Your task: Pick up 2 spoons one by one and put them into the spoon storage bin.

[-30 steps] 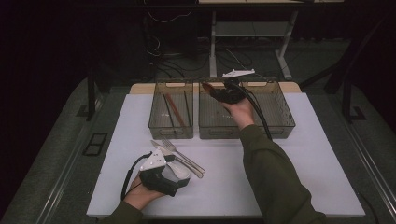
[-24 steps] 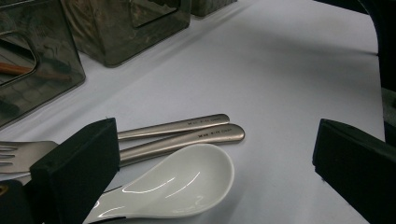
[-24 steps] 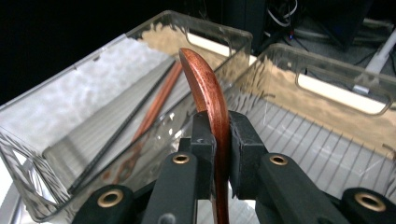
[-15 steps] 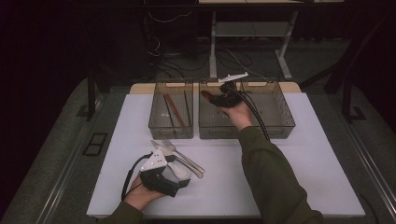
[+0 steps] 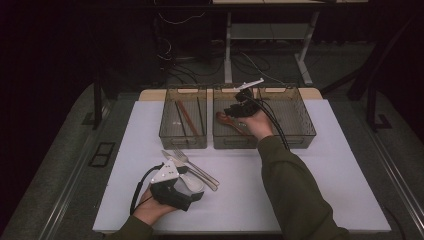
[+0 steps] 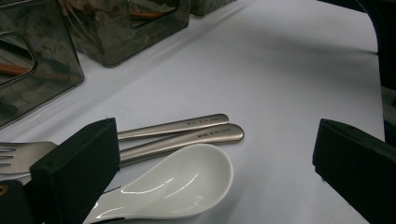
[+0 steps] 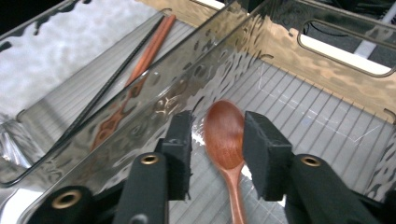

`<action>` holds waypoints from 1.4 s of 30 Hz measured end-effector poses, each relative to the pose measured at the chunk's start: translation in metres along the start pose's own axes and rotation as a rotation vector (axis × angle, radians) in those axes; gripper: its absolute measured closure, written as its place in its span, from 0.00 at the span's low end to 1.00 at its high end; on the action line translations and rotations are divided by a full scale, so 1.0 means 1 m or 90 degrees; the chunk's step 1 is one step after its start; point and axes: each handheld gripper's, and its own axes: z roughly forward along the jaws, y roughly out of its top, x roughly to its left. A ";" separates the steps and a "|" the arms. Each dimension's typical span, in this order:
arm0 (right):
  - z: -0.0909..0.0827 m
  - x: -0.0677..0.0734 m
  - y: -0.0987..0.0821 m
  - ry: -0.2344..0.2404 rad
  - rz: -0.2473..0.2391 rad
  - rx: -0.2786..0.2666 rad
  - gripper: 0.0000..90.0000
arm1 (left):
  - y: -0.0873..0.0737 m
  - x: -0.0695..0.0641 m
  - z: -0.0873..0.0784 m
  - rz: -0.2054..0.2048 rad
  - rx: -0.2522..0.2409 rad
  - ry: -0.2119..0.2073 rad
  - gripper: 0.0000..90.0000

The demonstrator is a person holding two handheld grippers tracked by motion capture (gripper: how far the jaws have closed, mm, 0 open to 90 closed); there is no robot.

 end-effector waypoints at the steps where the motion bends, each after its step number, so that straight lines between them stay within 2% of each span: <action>1: -0.002 0.000 0.000 0.004 -0.002 -0.002 0.63 | 0.000 0.000 0.000 0.001 0.000 0.001 0.00; 5: -0.014 0.002 -0.002 0.024 -0.013 -0.001 0.54 | 0.000 0.000 -0.001 -0.001 0.002 0.002 0.00; 8: -0.026 0.003 -0.007 0.024 -0.027 -0.005 0.50 | 0.000 0.000 -0.001 -0.001 0.001 0.002 0.00; 11: -0.040 0.002 -0.017 0.040 -0.019 -0.020 0.46 | 0.000 0.001 -0.001 0.005 0.007 0.005 0.00; 17: -0.068 -0.001 -0.039 0.061 -0.015 -0.039 0.41 | 0.000 0.000 0.000 -0.001 0.007 0.004 0.00; 19: -0.075 -0.001 -0.046 0.056 -0.031 -0.040 0.39 | 0.000 0.001 0.001 0.000 0.009 0.005 0.00; 21: -0.082 0.001 -0.052 0.027 -0.041 -0.038 0.33 | 0.000 0.001 0.001 0.000 0.009 0.006 0.00; 26: -0.099 0.003 -0.068 0.024 -0.054 -0.040 0.29 | 0.000 0.001 0.001 0.000 0.011 0.007 0.00; 31: -0.113 0.008 -0.085 0.045 -0.054 -0.049 0.26 | 0.000 0.001 0.001 0.000 0.011 0.008 0.00; 36: -0.124 0.014 -0.102 0.043 -0.051 -0.065 0.26 | 0.000 0.000 0.002 -0.001 0.011 0.008 0.00; 40: -0.130 0.014 -0.115 0.016 -0.045 -0.080 0.26 | 0.000 0.000 0.002 -0.001 0.013 0.009 0.00; 42: -0.134 0.012 -0.122 0.017 -0.029 -0.087 0.26 | 0.000 0.000 0.002 -0.001 0.013 0.009 0.00</action>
